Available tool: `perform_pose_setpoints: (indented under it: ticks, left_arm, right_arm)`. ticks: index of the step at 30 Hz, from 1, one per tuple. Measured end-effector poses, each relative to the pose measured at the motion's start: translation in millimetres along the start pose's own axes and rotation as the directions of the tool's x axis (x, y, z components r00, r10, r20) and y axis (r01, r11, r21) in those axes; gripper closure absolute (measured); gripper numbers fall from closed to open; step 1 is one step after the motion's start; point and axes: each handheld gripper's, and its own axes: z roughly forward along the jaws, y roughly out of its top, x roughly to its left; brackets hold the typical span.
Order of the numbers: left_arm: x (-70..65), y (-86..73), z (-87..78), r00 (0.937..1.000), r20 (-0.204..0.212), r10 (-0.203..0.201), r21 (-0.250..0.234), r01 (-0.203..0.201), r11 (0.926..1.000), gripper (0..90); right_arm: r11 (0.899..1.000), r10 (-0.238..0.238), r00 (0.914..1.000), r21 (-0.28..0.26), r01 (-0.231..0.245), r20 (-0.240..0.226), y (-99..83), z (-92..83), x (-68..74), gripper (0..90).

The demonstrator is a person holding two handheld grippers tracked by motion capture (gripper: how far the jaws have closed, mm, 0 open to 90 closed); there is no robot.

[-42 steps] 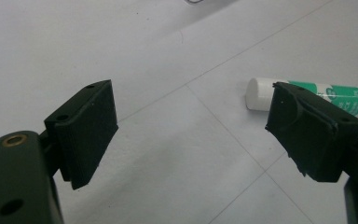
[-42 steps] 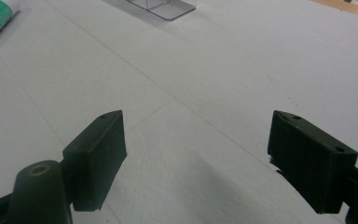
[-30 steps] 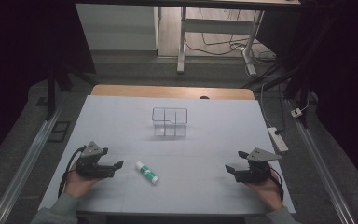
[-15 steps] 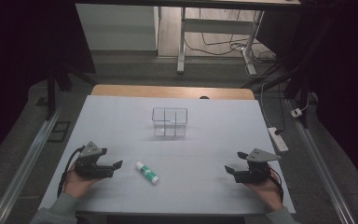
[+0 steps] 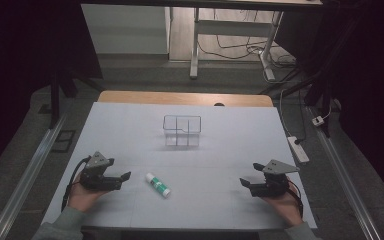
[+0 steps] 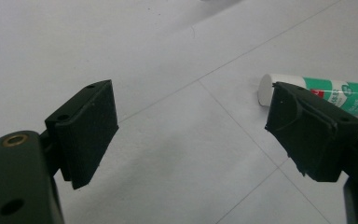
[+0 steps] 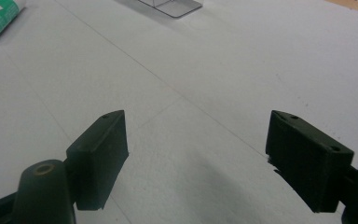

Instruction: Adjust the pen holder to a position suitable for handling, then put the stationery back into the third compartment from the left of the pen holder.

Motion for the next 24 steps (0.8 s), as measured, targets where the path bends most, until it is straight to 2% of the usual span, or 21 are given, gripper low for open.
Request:
perform_pose_setpoints:
  ticks: [5, 9, 15, 17, 19, 22, 24]
  left_arm:
    - [0.8, 0.4, 0.3, 1.0, 0.002, -0.004, -0.002, 0.004, 1.0, 15.8]
    - [2.2, 0.2, 1.2, 1.0, 0.002, -0.006, 0.002, 0.006, 1.0, 15.8]
    - [1.2, 0.3, 0.7, 1.0, 0.005, -0.004, -0.002, 0.004, 1.0, 15.9]
    - [1.0, 0.3, 1.8, 1.0, 0.003, -0.007, 0.001, 0.007, 1.0, 15.9]
    - [1.1, 0.5, 3.2, 1.0, 0.005, -0.009, 0.009, 0.009, 0.9999, 15.9]
    - [1.1, 0.6, 3.2, 0.9999, 0.006, -0.012, 0.009, 0.012, 0.9999, 15.9]
    - [1.3, 0.7, 2.9, 0.9999, 0.006, -0.011, 0.005, 0.011, 0.9999, 15.9]
  right_arm:
    - [1.0, 0.011, 0.9999, 0.005, -0.011, 0.0, 4.4, 1.3, 5.6, 20.1]
    - [1.0, 0.004, 0.9996, 0.003, -0.003, -0.029, 7.3, 3.0, 10.2, 20.1]
    - [1.0, 0.006, 0.9991, -0.001, -0.006, -0.042, 9.7, 5.9, 16.2, 21.0]
    - [1.0, 0.007, 0.9992, -0.003, -0.007, -0.039, 11.8, 6.3, 18.6, 21.0]
    - [1.0, -0.012, 0.9995, 0.01, 0.012, -0.028, 16.5, 8.1, 23.6, 21.0]
    - [1.0, -0.026, 0.9983, 0.008, 0.027, -0.052, 25.5, 12.9, 32.4, 23.0]
    - [1.0, -0.019, 0.9966, -0.001, 0.019, -0.081, 30.2, 16.2, 35.9, 23.2]
